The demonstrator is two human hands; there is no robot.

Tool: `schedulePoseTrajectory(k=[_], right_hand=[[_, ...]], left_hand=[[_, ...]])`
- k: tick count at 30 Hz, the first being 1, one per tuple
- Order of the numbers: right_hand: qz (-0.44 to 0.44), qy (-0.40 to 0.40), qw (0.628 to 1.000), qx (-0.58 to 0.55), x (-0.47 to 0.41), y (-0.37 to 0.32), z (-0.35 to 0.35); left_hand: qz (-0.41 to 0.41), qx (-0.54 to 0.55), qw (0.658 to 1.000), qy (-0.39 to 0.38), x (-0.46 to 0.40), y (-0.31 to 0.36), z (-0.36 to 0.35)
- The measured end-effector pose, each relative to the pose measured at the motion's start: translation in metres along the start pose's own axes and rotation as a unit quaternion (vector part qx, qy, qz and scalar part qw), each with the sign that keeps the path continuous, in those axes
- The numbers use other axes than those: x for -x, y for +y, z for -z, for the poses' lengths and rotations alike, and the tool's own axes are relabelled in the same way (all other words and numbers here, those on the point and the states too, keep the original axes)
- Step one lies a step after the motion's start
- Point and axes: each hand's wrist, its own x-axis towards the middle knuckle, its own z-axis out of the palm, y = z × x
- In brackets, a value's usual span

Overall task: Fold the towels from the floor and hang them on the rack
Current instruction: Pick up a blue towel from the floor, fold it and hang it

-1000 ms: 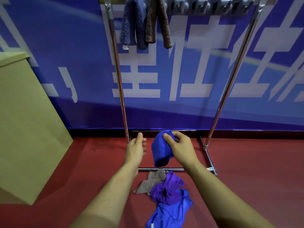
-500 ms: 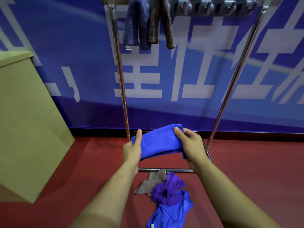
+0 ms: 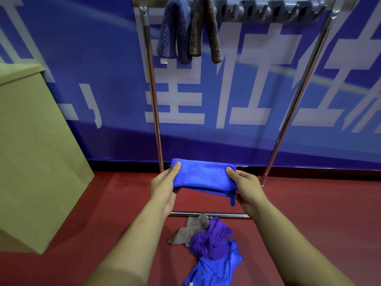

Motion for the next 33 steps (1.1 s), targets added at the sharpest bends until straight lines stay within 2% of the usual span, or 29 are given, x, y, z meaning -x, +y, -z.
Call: schedulePoseTrajectory(k=[3, 6, 8, 10, 14, 18, 20, 26, 30, 33], right_hand=[[-0.032, -0.002, 0.999, 0.017, 0.001, -0.001, 0.001], [-0.055, -0.029, 0.995, 0.078, 0.003, 0.0, 0.002], [-0.031, -0.019, 0.991, 0.132, 0.002, 0.003, 0.002], [0.026, -0.024, 0.99, 0.138, 0.005, 0.0, 0.0], [0.106, -0.129, 0.98, 0.105, 0.02, -0.012, -0.01], [0.118, -0.25, 0.955, 0.106, 0.035, -0.011, -0.021], [0.124, -0.277, 0.946, 0.115, 0.041, -0.01, -0.028], [0.134, -0.208, 0.96, 0.134, 0.043, -0.006, -0.034], [0.162, -0.086, 0.973, 0.139, 0.037, -0.004, -0.032], [0.18, -0.018, 0.973, 0.141, 0.034, -0.001, -0.031]], left_hand=[[-0.023, 0.015, 0.999, -0.017, 0.003, 0.006, -0.001], [-0.095, -0.02, 0.995, -0.013, 0.007, 0.011, -0.005], [-0.14, -0.061, 0.988, -0.021, 0.011, 0.015, -0.008], [-0.162, -0.093, 0.982, -0.033, 0.014, 0.017, -0.009], [-0.164, -0.112, 0.98, -0.031, 0.019, 0.021, -0.008], [-0.16, -0.104, 0.979, -0.07, 0.019, 0.022, -0.008], [-0.149, -0.096, 0.98, -0.088, 0.021, 0.021, -0.009], [-0.164, -0.119, 0.977, -0.066, 0.015, 0.015, -0.008], [-0.22, -0.18, 0.959, -0.003, 0.013, 0.005, -0.009], [-0.19, -0.209, 0.956, -0.077, 0.023, -0.008, -0.021]])
